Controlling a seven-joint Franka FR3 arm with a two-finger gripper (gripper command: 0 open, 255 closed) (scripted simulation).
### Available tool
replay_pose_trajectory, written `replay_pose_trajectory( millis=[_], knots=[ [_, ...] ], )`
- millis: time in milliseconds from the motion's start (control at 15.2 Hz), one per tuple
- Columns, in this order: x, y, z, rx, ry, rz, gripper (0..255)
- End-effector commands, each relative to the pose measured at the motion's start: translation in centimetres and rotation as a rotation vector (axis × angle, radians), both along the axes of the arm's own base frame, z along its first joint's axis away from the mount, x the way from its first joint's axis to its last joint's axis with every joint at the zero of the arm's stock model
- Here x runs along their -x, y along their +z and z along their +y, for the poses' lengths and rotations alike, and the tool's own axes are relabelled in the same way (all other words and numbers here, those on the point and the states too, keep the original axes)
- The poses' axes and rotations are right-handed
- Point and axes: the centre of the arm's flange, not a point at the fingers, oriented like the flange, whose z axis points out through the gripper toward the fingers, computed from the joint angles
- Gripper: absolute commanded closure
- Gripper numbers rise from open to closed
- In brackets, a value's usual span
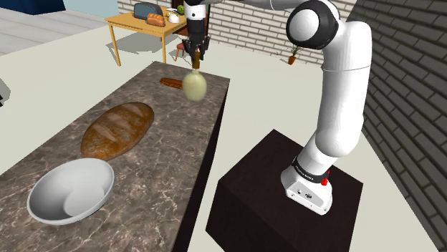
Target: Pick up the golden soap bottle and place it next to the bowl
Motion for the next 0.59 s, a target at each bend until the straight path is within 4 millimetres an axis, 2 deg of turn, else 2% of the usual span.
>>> replay_pose_trajectory(
  millis=[0,528],
  knots=[
    [0.1,1.2,0.0,0.000,0.000,0.000,255],
    [0.1,5.4,0.0,0.000,0.000,0.000,255]
  ],
)
